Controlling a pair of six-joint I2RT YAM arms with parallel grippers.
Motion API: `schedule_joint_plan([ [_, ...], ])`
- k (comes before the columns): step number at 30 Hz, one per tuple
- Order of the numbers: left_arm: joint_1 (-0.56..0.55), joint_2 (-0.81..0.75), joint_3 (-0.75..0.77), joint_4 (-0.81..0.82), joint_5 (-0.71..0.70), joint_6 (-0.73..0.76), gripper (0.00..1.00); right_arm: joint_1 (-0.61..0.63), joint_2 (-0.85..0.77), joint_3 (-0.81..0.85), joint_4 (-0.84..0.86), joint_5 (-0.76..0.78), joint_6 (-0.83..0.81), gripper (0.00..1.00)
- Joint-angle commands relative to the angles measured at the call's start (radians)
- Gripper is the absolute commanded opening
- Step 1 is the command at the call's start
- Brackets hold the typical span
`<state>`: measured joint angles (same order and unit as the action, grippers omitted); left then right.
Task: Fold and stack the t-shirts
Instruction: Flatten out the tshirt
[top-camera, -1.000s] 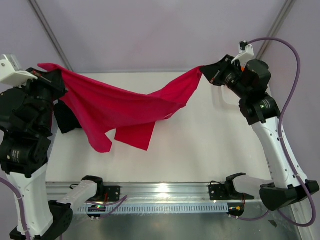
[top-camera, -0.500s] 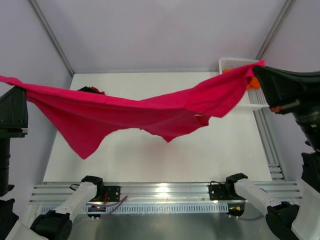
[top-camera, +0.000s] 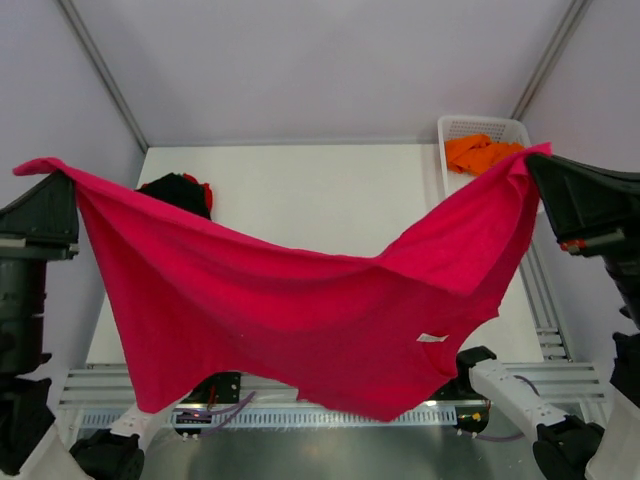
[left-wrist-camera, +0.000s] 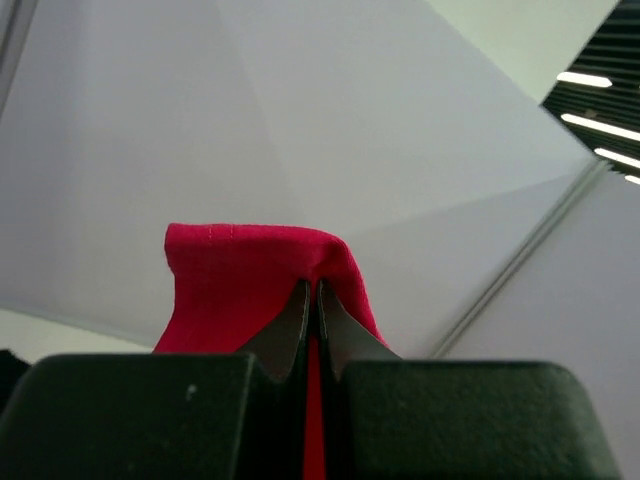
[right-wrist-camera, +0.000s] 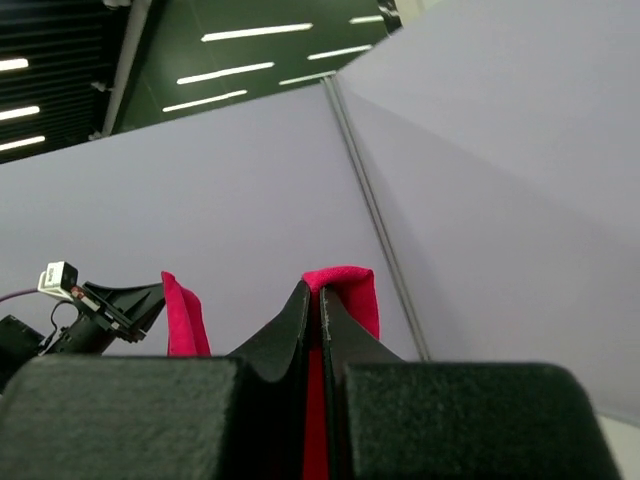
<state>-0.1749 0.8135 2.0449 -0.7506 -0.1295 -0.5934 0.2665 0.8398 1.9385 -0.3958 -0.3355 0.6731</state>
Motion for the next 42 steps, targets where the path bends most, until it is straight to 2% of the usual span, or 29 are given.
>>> schedule_joint_plan([
  [1,0.002,0.029,-0.170,0.057,-0.134,0.050,0.00,0.000,0.059,-0.146,-0.008,0.064,0.017,0.03],
  [4,0.002,0.076,-0.458,0.109,-0.221,0.084,0.00,0.000,0.114,-0.281,0.011,0.105,-0.030,0.03],
  [9,0.002,0.268,-0.719,0.201,-0.213,0.070,0.00,0.000,0.249,-0.496,0.075,0.112,-0.060,0.03],
  [11,0.002,0.402,-0.788,0.249,-0.190,0.052,0.00,0.000,0.318,-0.539,0.112,0.107,-0.052,0.03],
  [14,0.002,0.622,-0.784,0.266,-0.154,0.049,0.00,0.002,0.396,-0.592,0.146,0.084,-0.044,0.03],
  [16,0.002,0.734,-0.729,0.254,-0.122,0.053,0.00,0.000,0.429,-0.601,0.155,0.073,-0.050,0.03],
  [17,0.002,0.841,-0.701,0.238,-0.104,0.053,0.00,0.002,0.455,-0.601,0.153,0.070,-0.050,0.03],
  [19,0.002,0.929,-0.634,0.188,-0.061,0.047,0.14,0.002,0.470,-0.599,0.152,0.073,-0.064,0.03],
  [20,0.002,0.979,-0.629,0.185,-0.056,0.041,0.17,0.002,0.473,-0.599,0.149,0.082,-0.067,0.03],
  [25,0.002,0.975,-0.666,0.258,-0.085,-0.005,0.15,0.000,0.470,-0.613,0.127,0.113,-0.104,0.03],
  [31,0.002,1.010,-0.621,0.221,-0.104,0.009,0.15,0.002,0.482,-0.662,0.144,0.104,-0.087,0.03],
  [34,0.002,1.004,-0.635,0.224,-0.136,0.007,0.20,0.002,0.498,-0.674,0.143,0.098,-0.083,0.04],
  [37,0.002,0.968,-0.675,0.234,-0.223,0.000,0.36,0.002,0.501,-0.684,0.141,0.112,-0.083,0.03],
  [42,0.002,0.848,-0.758,0.255,-0.484,-0.097,0.37,0.002,0.512,-0.697,0.129,0.191,-0.102,0.04],
])
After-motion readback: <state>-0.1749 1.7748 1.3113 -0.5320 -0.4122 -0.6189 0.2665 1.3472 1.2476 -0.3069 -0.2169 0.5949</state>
